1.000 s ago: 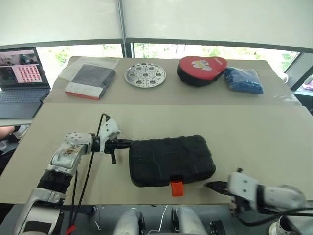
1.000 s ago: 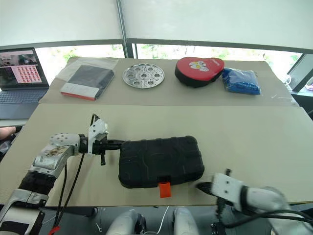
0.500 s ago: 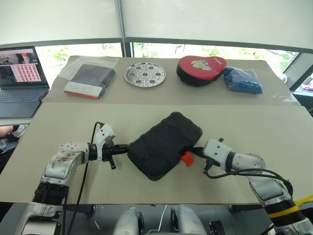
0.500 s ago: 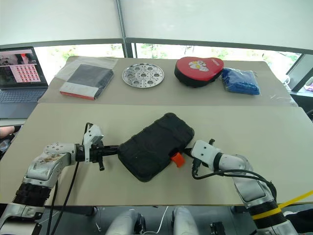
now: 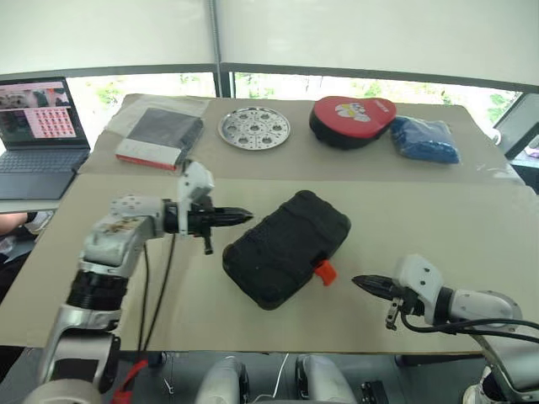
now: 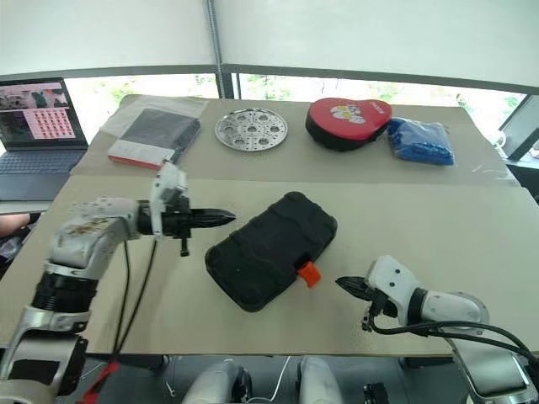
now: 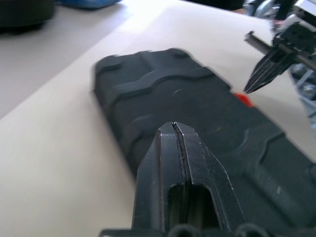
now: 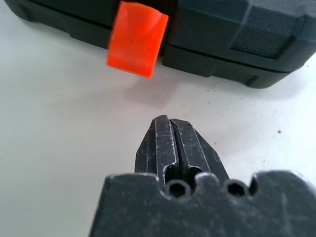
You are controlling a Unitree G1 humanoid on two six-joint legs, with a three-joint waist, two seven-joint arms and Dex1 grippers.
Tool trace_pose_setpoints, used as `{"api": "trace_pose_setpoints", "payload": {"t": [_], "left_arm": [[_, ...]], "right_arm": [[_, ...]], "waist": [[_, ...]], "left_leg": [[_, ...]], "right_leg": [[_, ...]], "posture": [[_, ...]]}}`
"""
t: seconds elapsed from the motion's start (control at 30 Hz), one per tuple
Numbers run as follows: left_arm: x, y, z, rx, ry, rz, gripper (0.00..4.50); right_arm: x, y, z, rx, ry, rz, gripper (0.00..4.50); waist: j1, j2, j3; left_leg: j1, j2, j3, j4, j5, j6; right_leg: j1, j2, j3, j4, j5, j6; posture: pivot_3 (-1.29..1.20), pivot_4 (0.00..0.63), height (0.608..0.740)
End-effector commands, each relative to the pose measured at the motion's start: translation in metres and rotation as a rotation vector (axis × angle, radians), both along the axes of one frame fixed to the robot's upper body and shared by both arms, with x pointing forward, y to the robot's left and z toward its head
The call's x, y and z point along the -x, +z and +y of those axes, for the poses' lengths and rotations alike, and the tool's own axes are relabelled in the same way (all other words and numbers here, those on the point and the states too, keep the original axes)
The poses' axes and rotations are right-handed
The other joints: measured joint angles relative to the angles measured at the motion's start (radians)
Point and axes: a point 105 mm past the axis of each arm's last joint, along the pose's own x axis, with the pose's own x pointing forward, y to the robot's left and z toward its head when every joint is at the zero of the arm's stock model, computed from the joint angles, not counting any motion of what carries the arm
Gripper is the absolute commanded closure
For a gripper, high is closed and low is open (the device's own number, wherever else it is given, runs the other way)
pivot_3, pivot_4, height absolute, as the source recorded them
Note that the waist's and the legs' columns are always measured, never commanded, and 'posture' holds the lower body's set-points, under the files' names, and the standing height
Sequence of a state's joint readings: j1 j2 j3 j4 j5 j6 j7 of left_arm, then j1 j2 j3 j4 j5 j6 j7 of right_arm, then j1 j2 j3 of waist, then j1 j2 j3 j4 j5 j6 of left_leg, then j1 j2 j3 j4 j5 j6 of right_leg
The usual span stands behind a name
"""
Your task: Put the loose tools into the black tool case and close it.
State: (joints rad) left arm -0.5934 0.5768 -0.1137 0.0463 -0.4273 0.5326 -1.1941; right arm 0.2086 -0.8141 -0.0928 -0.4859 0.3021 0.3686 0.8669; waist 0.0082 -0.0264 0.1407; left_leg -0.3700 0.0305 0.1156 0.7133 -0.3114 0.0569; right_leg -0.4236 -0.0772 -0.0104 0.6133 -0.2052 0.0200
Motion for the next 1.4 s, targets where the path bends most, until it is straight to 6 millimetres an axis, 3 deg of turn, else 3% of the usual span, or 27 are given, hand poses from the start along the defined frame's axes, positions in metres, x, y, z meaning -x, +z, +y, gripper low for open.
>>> {"api": "trace_pose_setpoints", "payload": {"t": [0.03,0.4,0.9,1.17,1.4], "left_arm": [[-0.004,-0.003,-0.012,-0.042,-0.034,-0.054,4.5],[-0.007,-0.015,-0.034,-0.057,-0.05,-0.051,4.5],[0.0,-0.041,-0.028,-0.151,-0.063,-0.007,4.5],[0.003,-0.046,-0.031,-0.159,-0.077,-0.003,4.5],[0.005,-0.048,-0.029,-0.163,-0.074,0.006,4.5]], "right_arm": [[0.008,-0.009,0.006,0.014,-0.014,0.087,4.47],[-0.013,-0.008,0.035,0.002,-0.001,0.0,4.47],[-0.023,0.015,0.056,-0.018,0.063,-0.046,4.47],[-0.034,-0.005,0.047,0.078,0.019,0.029,4.47],[-0.023,0.021,0.027,0.021,0.023,-0.06,4.47]], "waist": [[-0.002,0.0,0.0],[0.004,0.0,0.0],[0.0,0.0,0.0],[-0.001,0.0,0.0],[0.0,0.001,-0.001]], "left_leg": [[0.0,0.0,0.0,0.0,0.0,0.0],[-0.001,0.0,-0.001,0.0,-0.003,0.006],[0.0,0.0,-0.001,0.0,-0.003,0.005],[0.0,0.0,-0.001,0.0,-0.003,0.006],[0.0,0.0,0.0,0.0,-0.003,0.005]], "right_leg": [[-0.001,0.001,0.0,0.0,0.0,0.0],[-0.001,0.0,-0.001,0.0,0.0,-0.001],[-0.001,0.0,-0.001,0.0,0.0,0.0],[-0.001,0.0,-0.001,0.0,-0.001,-0.001],[0.0,0.0,-0.001,-0.001,-0.001,0.0]], "posture": [[0.0,0.15,0.74],[0.0,0.15,0.74],[0.0,0.15,0.74],[0.0,0.15,0.74],[0.0,0.15,0.74]]}}
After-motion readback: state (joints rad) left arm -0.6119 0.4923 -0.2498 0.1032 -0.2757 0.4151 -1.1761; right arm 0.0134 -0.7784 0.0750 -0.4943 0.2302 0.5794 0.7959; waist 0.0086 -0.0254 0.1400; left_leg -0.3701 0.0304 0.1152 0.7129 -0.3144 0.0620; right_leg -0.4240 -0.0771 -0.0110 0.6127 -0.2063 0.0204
